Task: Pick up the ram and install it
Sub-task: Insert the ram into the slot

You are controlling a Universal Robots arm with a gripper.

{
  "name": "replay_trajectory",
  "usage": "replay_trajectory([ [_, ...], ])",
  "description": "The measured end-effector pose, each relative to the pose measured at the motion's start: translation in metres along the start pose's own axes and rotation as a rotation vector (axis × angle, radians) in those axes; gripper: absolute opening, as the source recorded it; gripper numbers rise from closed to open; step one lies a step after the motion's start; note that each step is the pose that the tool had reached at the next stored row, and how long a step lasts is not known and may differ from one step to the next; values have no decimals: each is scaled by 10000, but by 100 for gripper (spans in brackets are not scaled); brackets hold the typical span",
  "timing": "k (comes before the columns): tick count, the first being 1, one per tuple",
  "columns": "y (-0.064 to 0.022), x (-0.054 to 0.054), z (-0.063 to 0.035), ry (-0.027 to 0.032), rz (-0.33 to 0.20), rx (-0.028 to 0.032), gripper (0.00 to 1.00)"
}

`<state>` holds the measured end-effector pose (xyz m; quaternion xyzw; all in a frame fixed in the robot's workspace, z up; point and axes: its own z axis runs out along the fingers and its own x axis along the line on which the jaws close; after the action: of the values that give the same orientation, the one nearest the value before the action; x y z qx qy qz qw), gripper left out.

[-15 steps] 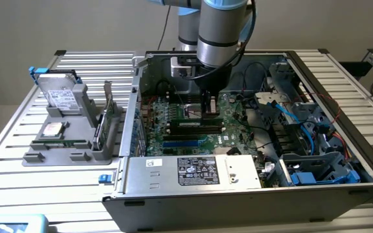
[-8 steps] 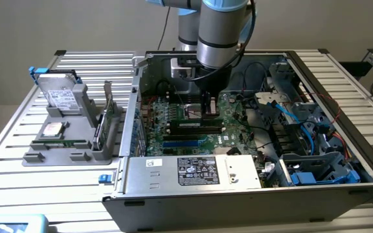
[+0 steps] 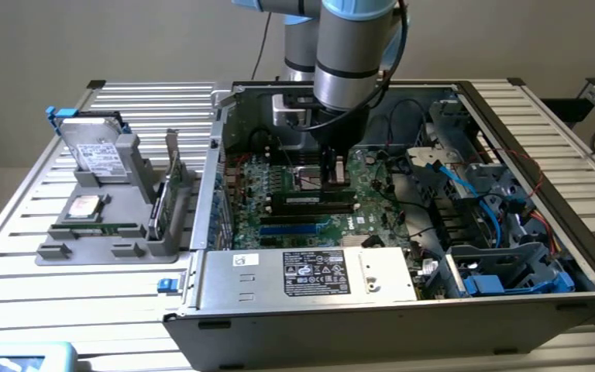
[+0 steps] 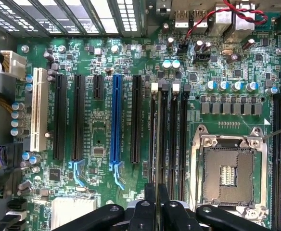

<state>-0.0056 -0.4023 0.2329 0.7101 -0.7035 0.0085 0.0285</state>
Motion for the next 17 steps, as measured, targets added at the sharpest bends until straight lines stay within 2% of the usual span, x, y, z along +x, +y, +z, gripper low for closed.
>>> replay_trajectory([
  [17, 3, -12, 19, 1, -29, 3, 14],
])
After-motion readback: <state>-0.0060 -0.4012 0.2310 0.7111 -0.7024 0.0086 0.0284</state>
